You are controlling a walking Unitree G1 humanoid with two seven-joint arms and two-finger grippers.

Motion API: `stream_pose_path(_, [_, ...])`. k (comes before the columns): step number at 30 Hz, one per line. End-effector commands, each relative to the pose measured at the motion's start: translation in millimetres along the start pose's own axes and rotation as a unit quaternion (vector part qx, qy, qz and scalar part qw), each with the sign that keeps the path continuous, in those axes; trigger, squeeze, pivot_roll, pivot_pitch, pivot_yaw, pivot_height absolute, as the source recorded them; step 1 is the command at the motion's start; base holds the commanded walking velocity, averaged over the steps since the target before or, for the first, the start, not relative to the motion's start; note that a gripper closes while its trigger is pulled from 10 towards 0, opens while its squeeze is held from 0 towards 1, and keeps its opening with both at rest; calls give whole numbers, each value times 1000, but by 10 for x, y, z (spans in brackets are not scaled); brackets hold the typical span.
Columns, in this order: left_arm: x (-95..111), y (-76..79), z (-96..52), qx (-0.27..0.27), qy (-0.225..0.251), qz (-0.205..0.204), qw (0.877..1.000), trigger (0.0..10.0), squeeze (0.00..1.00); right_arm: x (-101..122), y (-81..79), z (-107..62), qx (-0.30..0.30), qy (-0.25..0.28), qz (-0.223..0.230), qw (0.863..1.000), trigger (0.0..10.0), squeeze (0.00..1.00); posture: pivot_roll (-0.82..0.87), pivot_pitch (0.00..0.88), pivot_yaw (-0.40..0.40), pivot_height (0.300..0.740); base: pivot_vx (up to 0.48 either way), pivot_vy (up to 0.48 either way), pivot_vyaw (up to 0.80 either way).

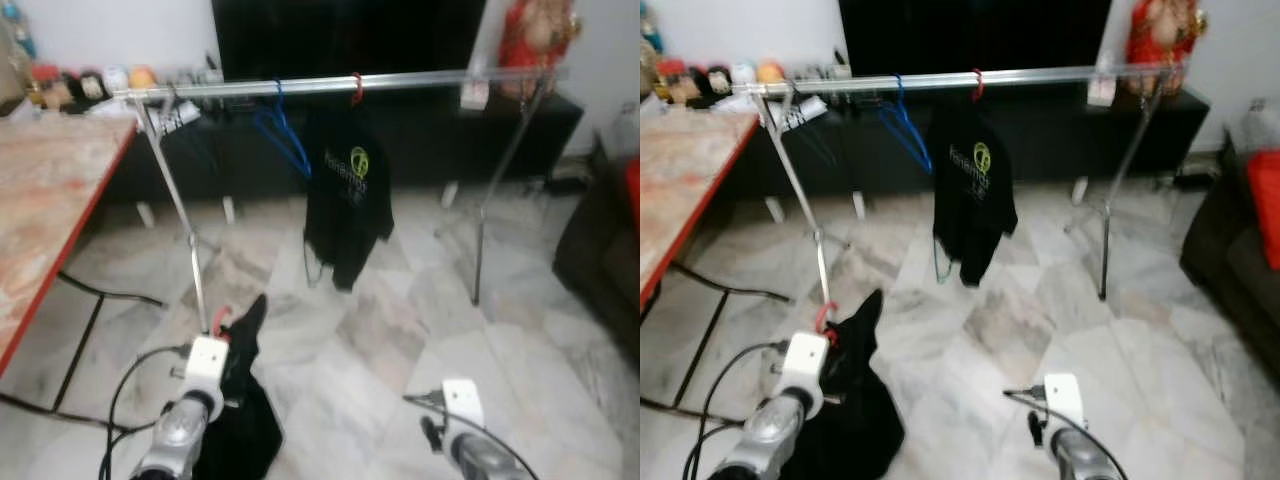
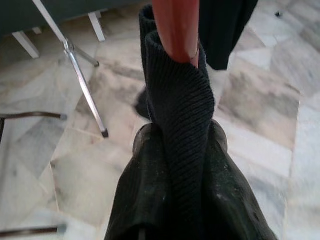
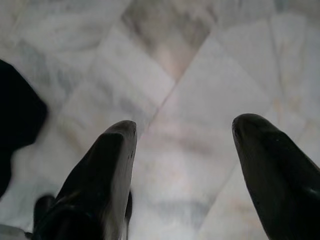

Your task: Hang hanger

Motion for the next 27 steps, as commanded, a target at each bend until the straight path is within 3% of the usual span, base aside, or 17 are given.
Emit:
stream_pose_path(1, [66, -135, 16, 14, 12, 9, 1000, 10000, 0, -11, -116, 8, 14, -3, -3, 1000, 10000, 0, -95, 0, -24, 740, 428, 0, 0])
stream_pose_path(7, [71, -126, 18, 14, 12, 9, 1000, 10000, 0, -6, -140, 8, 23, -3, -17, 1000, 10000, 0, -96, 0, -25, 740, 428, 0, 0])
stream_pose_path(17, [70, -124, 17, 14, 12, 8, 1000, 10000, 0, 33, -219, 16, 31, -1, -24, 999, 10000, 0, -95, 0, -26, 740, 429, 0, 616])
stream_pose_path(22, [70, -134, 13, 19, 13, 11, 1000, 10000, 0, 23, -226, 16, 31, -3, -18, 999, 10000, 0, -93, 0, -26, 740, 392, 0, 0])
stream_pose_path(27, [40, -124, 9, 16, 6, 12, 1000, 10000, 0, 8, -205, 15, 28, -6, -18, 999, 10000, 0, -89, 0, -26, 740, 0, 0, 0])
Point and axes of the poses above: a point about 5 cm out from each wrist's last joint towards the gripper, its own z axis pointing out of the wrist towards the gripper, its own x axis along the axis of the wrist's last joint, y = z × x, the point moved 4 cm from there along z, pointing out of the wrist towards the gripper, and after that the axes turned 7 degrees about z, right-handed, at the moved point
